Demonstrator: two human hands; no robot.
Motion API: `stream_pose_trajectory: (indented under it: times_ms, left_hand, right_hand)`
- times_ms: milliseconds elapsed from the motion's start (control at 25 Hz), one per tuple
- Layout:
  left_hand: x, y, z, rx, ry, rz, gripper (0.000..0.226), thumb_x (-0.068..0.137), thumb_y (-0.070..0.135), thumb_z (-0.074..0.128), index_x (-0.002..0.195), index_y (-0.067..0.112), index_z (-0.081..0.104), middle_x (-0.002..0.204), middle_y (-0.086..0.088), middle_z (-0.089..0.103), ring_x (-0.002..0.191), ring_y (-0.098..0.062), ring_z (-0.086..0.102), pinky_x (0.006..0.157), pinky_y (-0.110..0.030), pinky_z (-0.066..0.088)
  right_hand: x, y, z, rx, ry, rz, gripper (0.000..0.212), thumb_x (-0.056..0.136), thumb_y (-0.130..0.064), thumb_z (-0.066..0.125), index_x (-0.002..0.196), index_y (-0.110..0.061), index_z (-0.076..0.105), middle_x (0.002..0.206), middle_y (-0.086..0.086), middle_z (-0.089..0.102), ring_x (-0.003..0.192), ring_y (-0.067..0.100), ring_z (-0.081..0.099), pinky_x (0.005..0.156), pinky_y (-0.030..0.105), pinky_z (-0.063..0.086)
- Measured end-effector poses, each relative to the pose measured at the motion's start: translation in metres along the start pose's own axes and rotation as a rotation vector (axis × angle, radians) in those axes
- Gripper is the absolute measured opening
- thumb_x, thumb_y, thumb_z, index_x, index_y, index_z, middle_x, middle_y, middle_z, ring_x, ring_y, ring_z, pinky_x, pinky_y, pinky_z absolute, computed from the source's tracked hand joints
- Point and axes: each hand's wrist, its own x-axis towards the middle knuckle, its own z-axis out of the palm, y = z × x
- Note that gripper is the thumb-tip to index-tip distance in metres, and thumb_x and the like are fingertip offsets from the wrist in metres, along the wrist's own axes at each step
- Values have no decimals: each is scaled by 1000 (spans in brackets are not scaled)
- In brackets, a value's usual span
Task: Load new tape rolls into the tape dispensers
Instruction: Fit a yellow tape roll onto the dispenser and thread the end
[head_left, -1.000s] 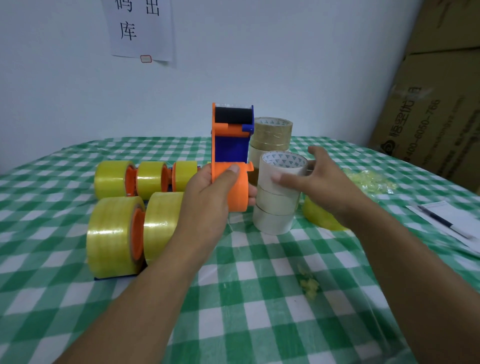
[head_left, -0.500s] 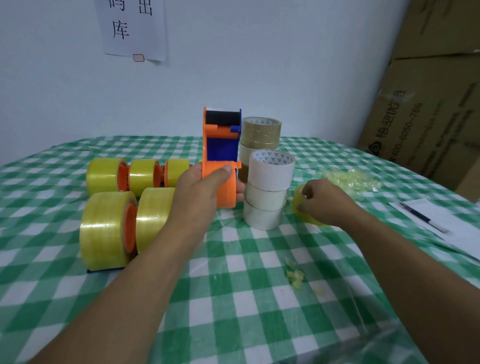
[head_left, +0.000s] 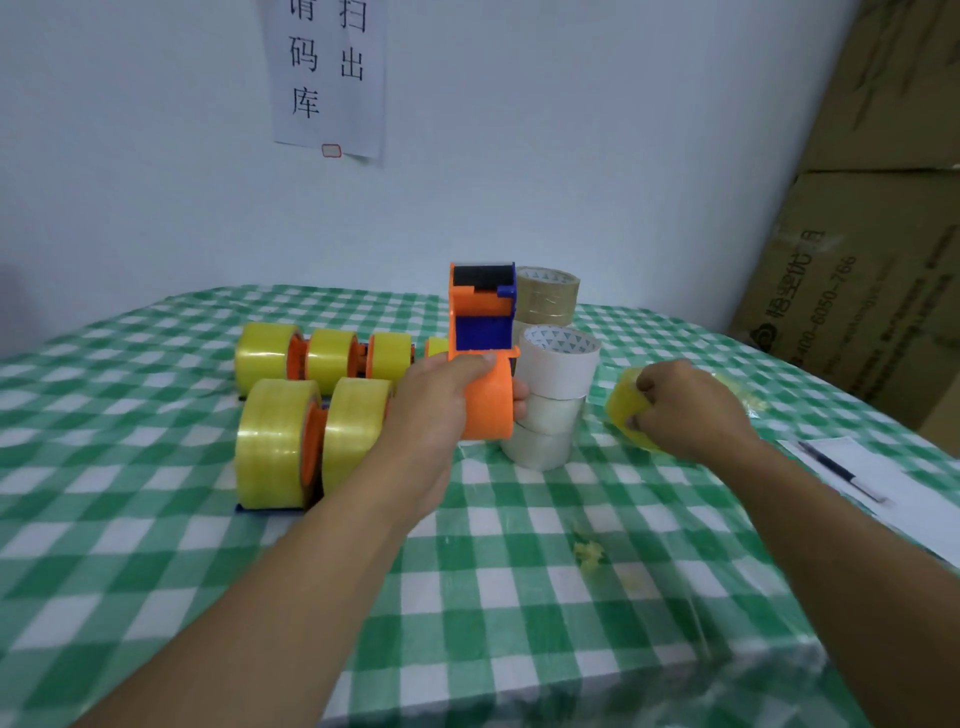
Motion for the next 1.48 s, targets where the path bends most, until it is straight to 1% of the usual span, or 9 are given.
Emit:
stream_pose_trajectory:
  times_ms: [200,480,600,720,800,920,1120,1240,1480]
  left_hand:
    - [-27,15,5,3,-7,-33,15,98,9,48,96,6,63,84,-19,75,73,-31,69,89,-49,55]
    - [-55,26,0,118,38,-48,16,100,17,46,99,13,61,77,-8,77,88,-29,70,91,-48,54]
    - [-62,25,-3,154,60,-79,24,93,28,53,109,13,63,100,-15,76,102,-36,69,95,-53,54]
    - [-65,26,-5,130,106,-75,27,91,32,54,102,12,69,107,-18,72,102,-38,67,97,-57,52]
    - [-65,26,-7,81,142,-64,25,97,29,53,91,14,71,91,-11,74,91,-33,68,92,-51,53]
    - [-67,26,-10,36,110,-45,29,100,39,52,97,21,74,90,-3,78,89,-23,73,80,-38,55]
    - [-72,28,-12,113,31,3,31,101,40,52,96,21,77,90,0,79,81,-13,75,69,-26,51]
    - [-75,31,-10,100,19,-2,32,101,42,51,94,23,77,88,4,79,79,-8,74,63,-19,52]
    - [-80,32,-4,65,-44,-2,45,103,50,40,98,24,76,92,3,79,86,-11,75,66,-24,59]
  right_hand:
    - [-30,-25,-56,448,127,50,33,72,-20,88,99,-10,73,91,8,71,87,28,65,82,42,56]
    - [-93,-74,-85,1011,-35,-75,14,72,-6,86,82,-12,77,82,11,78,75,24,73,74,42,59]
    - [-110,-90,-79,1116,-122,-137,12,76,-6,83,84,-13,78,83,8,79,78,24,76,74,37,61]
    - [-117,-101,-67,1172,-187,-180,23,78,-6,83,99,-5,74,89,11,79,84,27,77,77,41,61]
    - [-121,-105,-58,1171,-205,-193,28,78,-8,84,103,-4,72,92,14,78,87,29,76,80,45,62]
    - [-120,-107,-48,1160,-228,-202,33,75,-11,86,104,-6,71,102,22,73,91,33,74,84,52,61]
    - [-108,-99,-42,1108,-444,-167,85,56,-62,88,126,-20,64,127,4,69,120,24,64,107,52,47]
    - [-110,-97,-42,1210,-581,-166,65,75,-52,79,127,-16,65,119,4,74,110,23,70,103,53,52]
    - [-114,-97,-35,1242,-607,-199,65,72,-48,76,126,-14,65,117,5,75,111,24,70,98,52,55]
